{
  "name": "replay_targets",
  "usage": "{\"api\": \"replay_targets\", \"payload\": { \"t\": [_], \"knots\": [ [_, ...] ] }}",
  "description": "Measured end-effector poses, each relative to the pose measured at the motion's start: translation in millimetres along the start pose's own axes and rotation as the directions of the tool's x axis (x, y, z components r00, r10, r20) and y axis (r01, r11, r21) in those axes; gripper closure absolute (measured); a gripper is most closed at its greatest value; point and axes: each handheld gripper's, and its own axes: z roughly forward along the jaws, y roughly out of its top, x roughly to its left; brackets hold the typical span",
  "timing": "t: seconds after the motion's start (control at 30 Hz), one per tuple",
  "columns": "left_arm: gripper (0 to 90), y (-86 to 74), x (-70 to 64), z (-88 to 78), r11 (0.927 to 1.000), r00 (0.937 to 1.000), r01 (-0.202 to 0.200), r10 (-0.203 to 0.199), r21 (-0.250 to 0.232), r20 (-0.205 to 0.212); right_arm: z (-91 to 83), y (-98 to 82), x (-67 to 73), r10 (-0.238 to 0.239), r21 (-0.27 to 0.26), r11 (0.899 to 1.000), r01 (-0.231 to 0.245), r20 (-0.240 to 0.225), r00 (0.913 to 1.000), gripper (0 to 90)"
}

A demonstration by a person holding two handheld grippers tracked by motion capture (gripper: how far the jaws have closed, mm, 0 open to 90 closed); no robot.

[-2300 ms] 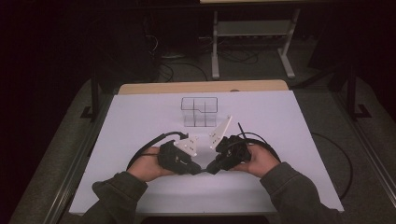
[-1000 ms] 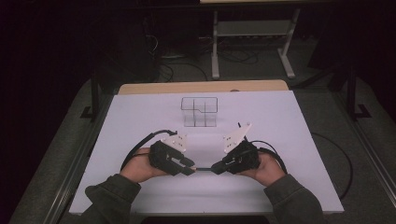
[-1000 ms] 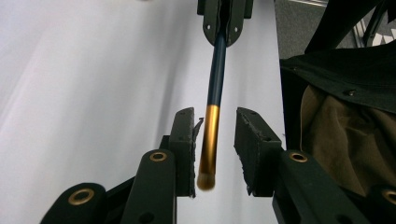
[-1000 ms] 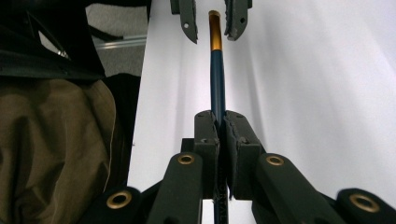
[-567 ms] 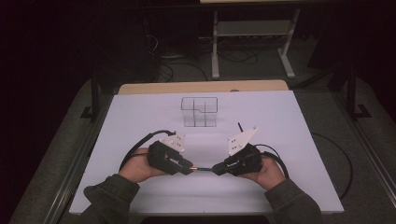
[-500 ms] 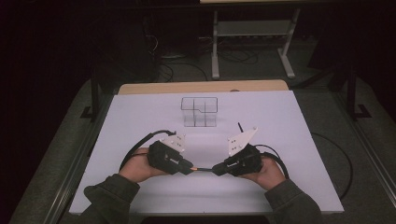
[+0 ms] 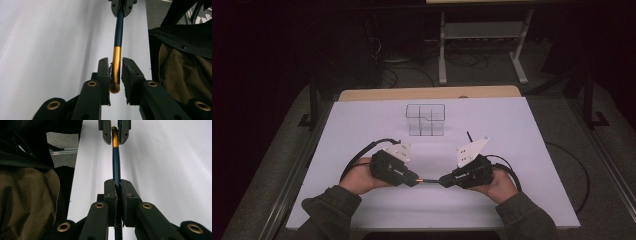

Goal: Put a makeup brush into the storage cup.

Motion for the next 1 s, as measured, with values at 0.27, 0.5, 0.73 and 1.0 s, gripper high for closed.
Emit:
{"api": "replay_targets", "payload": {
  "t": [0.27, 0.5, 0.73, 1.0],
  "knots": [
    [80.4, 0.7, 0.1, 0.0, 1.0, 0.9999, -0.007, 0.007, 0.003, 0.011, 0.2, 0.2, 0.1, -0.011, -0.006, 1.0, 0.011, -0.003, 0.9999, 83.4],
    [82.6, 3.0, -2.4, 0.6, 0.9993, 0.9992, -0.031, 0.03, 0.022, 0.026, 1.1, 0.2, 0.6, -0.03, 0.003, 1.0, 0.03, -0.014, 0.9994, 83.3],
    [83.1, 8.0, -6.4, 0.3, 0.9962, 0.998, -0.062, 0.062, 0.061, 0.017, 5.8, 0.8, 0.8, -0.038, 0.041, 0.998, 0.039, -0.025, 0.999, 83.0],
    [83.5, 11.1, -8.8, -3.0, 0.9955, 0.9973, -0.074, 0.074, 0.059, 0.004, 11.6, 3.2, 0.6, -0.041, 0.087, 0.995, 0.044, -0.033, 0.9986, 82.8]
  ]
}}
